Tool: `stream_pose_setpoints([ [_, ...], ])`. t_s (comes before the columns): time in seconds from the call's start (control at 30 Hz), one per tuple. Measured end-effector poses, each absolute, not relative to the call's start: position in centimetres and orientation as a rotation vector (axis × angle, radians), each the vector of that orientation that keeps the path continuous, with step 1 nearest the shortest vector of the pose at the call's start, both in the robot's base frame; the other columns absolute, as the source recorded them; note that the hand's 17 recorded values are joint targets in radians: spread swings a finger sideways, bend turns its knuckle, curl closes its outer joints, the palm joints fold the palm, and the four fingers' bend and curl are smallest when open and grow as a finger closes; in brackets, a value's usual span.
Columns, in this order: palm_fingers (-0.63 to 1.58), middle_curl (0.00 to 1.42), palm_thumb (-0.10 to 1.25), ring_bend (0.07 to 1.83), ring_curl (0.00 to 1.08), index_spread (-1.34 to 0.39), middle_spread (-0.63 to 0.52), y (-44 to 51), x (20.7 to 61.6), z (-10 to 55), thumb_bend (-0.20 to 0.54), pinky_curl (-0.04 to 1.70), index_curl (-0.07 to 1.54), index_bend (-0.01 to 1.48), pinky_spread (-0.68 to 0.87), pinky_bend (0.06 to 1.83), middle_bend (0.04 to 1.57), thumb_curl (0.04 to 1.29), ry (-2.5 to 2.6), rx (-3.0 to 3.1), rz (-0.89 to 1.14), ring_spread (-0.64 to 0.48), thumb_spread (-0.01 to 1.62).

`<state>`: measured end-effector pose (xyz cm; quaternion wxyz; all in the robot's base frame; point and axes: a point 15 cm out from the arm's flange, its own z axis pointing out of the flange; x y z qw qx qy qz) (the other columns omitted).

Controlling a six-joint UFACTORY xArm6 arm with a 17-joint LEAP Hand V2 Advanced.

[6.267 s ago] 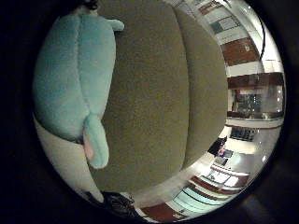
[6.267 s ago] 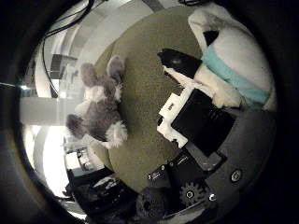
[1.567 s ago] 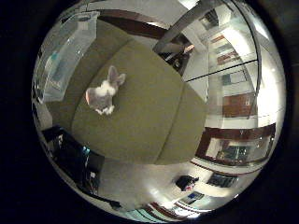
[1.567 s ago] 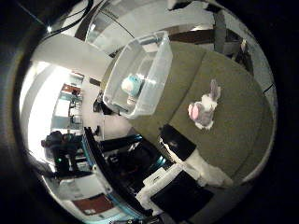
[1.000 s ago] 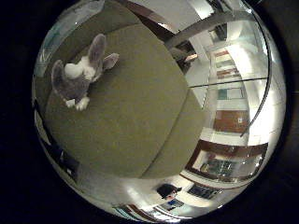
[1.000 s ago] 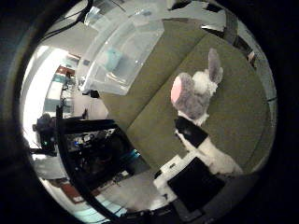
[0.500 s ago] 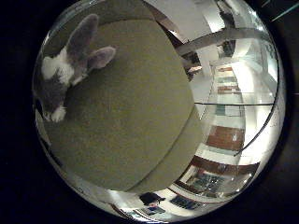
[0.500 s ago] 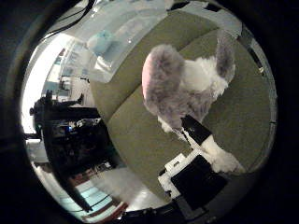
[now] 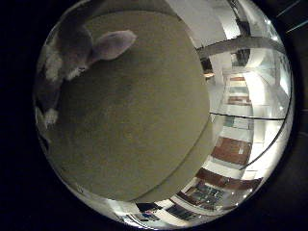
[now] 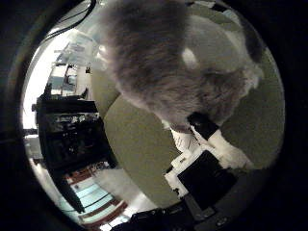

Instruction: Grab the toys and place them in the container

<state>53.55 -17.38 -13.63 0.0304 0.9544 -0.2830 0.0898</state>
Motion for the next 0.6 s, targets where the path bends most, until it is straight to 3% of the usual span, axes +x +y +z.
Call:
stream_pose_setpoints([
  [0.17, 0.61, 0.31, 0.8, 0.37, 0.26, -0.49, -0.11, -16.5, 53.2, -14.4, -0.027, 0.03, 0.33, 0.2, 0.3, 0.52, 0.23, 0.52, -0.869, 2.946, 0.251, -0.05, 0.92],
  [0.23, 0.9, 0.34, 0.8, 0.55, 0.29, -0.48, -0.16, -16.3, 53.1, -14.4, -0.028, -0.01, 0.32, 0.16, 0.17, 0.56, 0.33, 0.51, -0.864, 2.947, 0.245, -0.17, 0.92],
  [0.3, 1.3, 0.41, 0.79, 0.71, 0.36, -0.46, -0.2, -16.1, 53.1, -14.4, -0.031, 0.03, 0.36, 0.23, -0.08, 0.78, 0.49, 0.51, -0.85, 2.949, 0.241, -0.23, 0.88],
  [0.33, 1.35, 0.43, 0.78, 0.75, 0.38, -0.45, -0.21, -16.1, 53.2, -14.3, -0.036, 0.04, 0.37, 0.25, -0.13, 0.82, 0.54, 0.51, -0.849, 2.949, 0.244, -0.24, 0.87],
  [0.37, 1.48, 0.48, 0.77, 0.83, 0.41, -0.43, -0.2, -16.2, 53.3, -14.1, -0.034, 0.09, 0.44, 0.4, -0.23, 0.93, 0.69, 0.52, -0.85, 2.948, 0.248, -0.23, 0.86],
  [0.47, 1.5, 0.58, 0.83, 1.04, 0.5, -0.34, -0.17, -16.6, 53.3, -13.9, -0.012, 0.21, 0.59, 0.76, -0.29, 1.15, 0.93, 0.52, -0.859, 2.944, 0.252, -0.21, 0.89],
  [0.6, 1.34, 0.66, 0.93, 1.23, 0.58, -0.26, -0.14, -18.5, 53.6, -12.2, -0.01, 0.34, 0.7, 1.02, -0.24, 1.39, 1.17, 0.54, -0.904, 2.923, 0.289, -0.21, 0.91],
])
